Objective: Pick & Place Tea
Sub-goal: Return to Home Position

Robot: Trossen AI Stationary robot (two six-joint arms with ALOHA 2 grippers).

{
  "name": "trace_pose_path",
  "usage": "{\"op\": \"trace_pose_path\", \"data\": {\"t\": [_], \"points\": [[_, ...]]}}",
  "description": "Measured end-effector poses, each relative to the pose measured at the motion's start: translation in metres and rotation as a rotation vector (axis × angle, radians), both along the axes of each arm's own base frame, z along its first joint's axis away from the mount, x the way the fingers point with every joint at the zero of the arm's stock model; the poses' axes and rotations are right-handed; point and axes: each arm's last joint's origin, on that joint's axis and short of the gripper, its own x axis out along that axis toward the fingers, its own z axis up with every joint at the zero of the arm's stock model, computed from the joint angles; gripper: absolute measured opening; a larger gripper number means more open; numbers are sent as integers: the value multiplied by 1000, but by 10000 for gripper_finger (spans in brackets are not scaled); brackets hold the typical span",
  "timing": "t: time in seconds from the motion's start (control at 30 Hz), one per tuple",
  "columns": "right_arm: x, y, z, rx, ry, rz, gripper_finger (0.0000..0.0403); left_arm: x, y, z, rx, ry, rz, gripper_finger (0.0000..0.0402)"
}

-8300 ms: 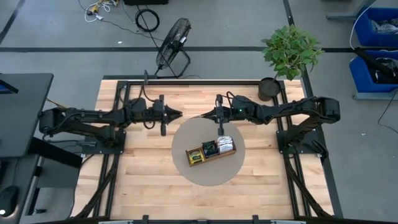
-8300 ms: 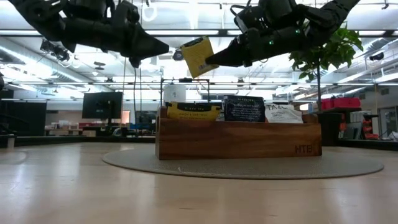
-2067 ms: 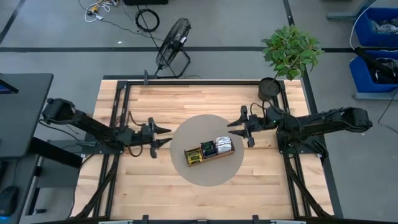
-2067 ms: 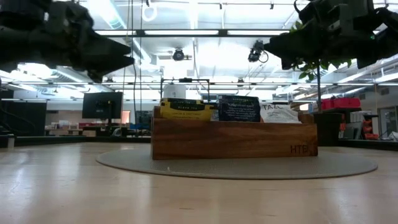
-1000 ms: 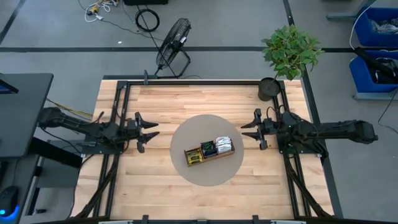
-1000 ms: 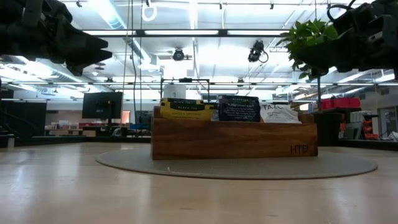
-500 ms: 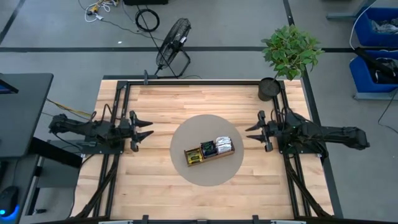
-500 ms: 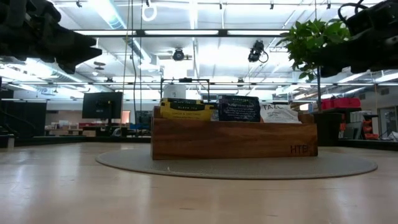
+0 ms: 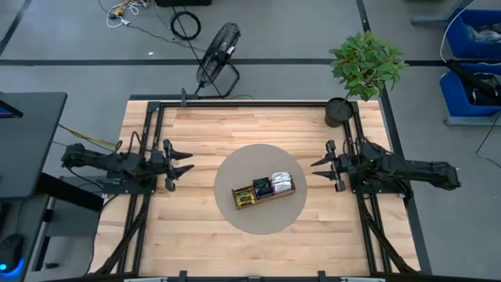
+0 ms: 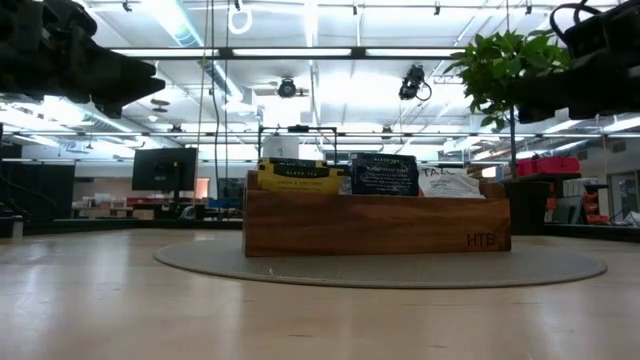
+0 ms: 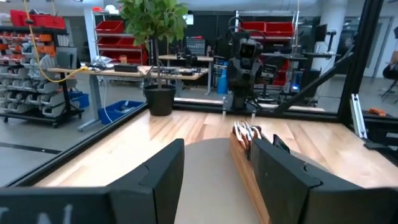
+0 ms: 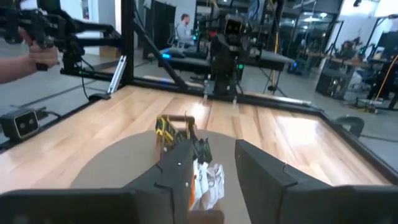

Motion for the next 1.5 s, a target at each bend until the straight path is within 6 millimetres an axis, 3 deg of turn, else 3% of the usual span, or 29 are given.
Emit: {"op": "trace_pose_path", "data": {"t": [0.33,0.57,1.5], "points": [[1,0,-1,1,17,-3,130,0,0,-1,17,12,2,193],[2,-3,-3,-19,30,-113,130,0,0,-2,6,8,1,193],[2,-4,-3,-25,30,-114,130,0,0,-2,5,6,1,193]]}}
